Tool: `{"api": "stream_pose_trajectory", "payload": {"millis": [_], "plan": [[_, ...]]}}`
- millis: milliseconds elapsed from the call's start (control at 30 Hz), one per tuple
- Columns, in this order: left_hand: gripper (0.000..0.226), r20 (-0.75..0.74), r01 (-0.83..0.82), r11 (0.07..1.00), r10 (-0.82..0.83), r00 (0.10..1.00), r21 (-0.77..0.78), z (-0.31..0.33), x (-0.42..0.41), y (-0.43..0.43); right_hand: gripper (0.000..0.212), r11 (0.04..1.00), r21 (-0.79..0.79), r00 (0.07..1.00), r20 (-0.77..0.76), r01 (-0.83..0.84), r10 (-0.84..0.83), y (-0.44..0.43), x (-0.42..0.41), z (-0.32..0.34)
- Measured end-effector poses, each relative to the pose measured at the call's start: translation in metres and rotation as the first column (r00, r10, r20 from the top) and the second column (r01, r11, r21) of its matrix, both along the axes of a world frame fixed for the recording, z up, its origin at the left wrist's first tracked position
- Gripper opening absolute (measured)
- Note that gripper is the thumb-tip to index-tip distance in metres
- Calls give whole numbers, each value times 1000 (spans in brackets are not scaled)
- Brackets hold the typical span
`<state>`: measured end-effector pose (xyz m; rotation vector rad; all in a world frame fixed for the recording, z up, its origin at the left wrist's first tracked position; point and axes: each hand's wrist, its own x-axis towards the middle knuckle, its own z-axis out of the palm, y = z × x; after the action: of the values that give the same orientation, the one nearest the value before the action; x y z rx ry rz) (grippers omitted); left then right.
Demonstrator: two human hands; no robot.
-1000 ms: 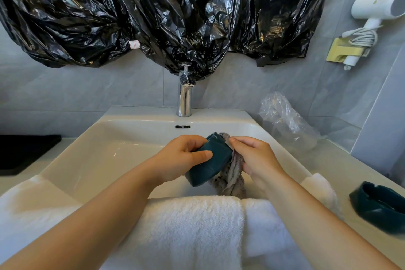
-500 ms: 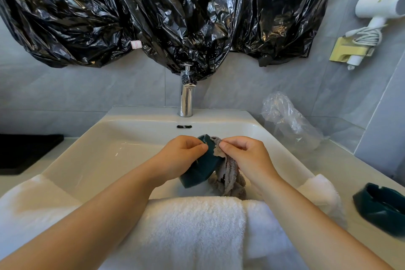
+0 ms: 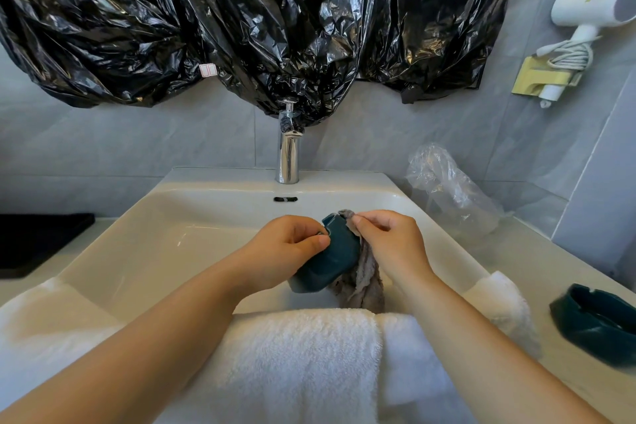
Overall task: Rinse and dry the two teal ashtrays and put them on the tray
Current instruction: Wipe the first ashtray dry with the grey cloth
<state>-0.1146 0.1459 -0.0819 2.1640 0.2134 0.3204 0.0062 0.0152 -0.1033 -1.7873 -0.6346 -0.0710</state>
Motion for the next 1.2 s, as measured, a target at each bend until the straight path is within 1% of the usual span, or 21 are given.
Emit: {"api": "stream_pose_trajectory", "payload": {"millis": [67,167,233,300,367,467,567,667,733,800,867,900,1000,1100,1200], "plan": [[23,6,-1,1000,1,1000,-18,0,0,3,14,1000,16,993,-121,-5,7,-2,3,-4],[23,-1,26,993,-26,1000,-119,2,-2,4,9,996,79,969,-242,-37,55,-3,2,-4],[21,-12,27,981,-30,999,-193,4,-2,4,9,990,129,952,-293,-54,90,-5,0,-2],[20,-17,24,970,-29,999,-241,5,-2,3,7,988,139,946,-307,-66,107,-5,-3,0],[19,-30,8,962,-16,999,-272,6,-1,2,8,986,122,946,-290,-113,144,-6,-7,2],[24,-54,-14,969,1,999,-245,4,0,3,8,977,107,959,-198,-186,204,-6,-15,6],[21,-66,-15,988,5,998,-152,1,2,2,9,993,52,989,-100,-106,111,-6,-14,5],[20,-68,-22,995,16,998,-94,1,3,1,11,1000,7,998,-65,-14,15,-6,-8,3],[20,-57,-14,995,8,998,-95,1,3,1,12,1000,11,1000,-4,-30,30,-7,-10,4],[18,-50,-5,995,0,999,-103,1,3,2,11,997,6,992,102,-72,71,-6,-13,4],[18,-52,-3,996,-1,999,-87,0,3,2,10,997,-17,979,184,-81,83,-3,-16,5],[18,-53,2,997,-6,999,-77,-1,3,2,11,996,-25,978,192,-80,84,-1,-16,5],[18,-68,29,999,-32,997,-40,-3,3,3,14,996,-42,989,129,-73,78,0,-13,6],[17,-84,16,1000,-18,996,-18,-2,2,3,14,997,-69,997,78,-23,28,-3,-9,4],[18,-52,-6,1000,5,999,-19,-1,3,4,9,999,-38,992,120,-38,42,-7,-13,5]]}}
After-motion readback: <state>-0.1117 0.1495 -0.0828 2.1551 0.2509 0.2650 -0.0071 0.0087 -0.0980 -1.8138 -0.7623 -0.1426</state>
